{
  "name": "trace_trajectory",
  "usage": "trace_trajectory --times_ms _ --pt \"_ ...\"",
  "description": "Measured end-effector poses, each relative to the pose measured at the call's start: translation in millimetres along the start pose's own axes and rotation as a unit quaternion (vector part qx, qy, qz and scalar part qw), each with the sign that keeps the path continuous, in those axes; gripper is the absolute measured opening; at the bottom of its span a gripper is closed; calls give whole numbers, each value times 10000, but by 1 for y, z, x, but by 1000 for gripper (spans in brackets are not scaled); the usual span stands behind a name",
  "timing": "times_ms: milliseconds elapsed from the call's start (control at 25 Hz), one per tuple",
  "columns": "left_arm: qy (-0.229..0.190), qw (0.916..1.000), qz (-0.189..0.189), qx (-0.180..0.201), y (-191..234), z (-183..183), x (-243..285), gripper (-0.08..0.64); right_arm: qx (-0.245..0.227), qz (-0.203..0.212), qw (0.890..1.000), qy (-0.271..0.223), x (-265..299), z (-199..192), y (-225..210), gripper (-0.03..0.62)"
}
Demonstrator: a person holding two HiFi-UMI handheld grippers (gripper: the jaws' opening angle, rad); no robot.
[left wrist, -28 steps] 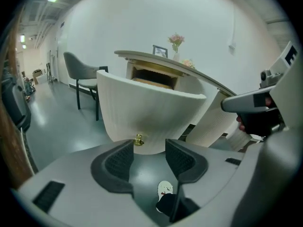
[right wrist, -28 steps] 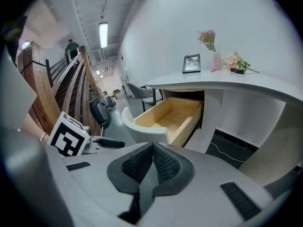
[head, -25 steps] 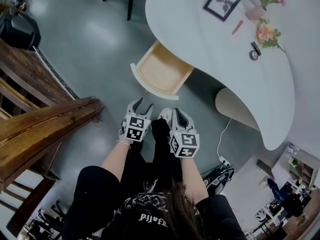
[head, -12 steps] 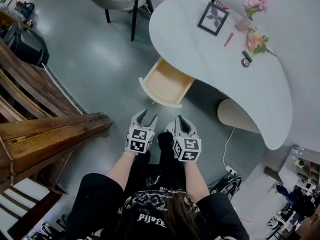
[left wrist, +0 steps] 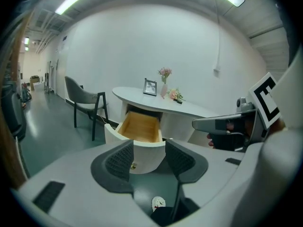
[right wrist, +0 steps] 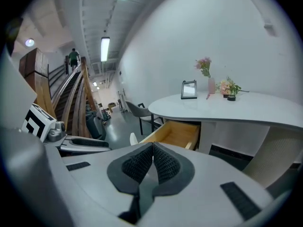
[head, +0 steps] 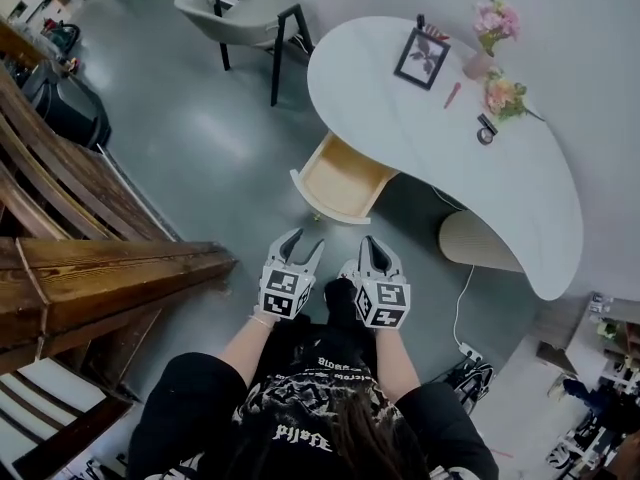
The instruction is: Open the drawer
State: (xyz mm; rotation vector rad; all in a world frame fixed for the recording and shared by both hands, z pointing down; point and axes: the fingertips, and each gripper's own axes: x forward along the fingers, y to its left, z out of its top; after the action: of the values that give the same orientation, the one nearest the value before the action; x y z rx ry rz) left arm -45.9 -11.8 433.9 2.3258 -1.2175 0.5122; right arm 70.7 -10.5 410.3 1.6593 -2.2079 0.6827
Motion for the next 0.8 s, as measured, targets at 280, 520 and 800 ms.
trace_trajectory --times_ms 280,520,800 --pt "-317 9991 -187 231 -14 28 -23 203 -155 -72 9992 -374 -20 28 2 26" --pt "-637 9969 -247 400 -20 53 -36 203 -233 -77 9978 -620 -35 42 8 26" --pt "-925 9939 -284 539 -26 73 -52 202 -378 -111 9963 -759 -51 49 12 26"
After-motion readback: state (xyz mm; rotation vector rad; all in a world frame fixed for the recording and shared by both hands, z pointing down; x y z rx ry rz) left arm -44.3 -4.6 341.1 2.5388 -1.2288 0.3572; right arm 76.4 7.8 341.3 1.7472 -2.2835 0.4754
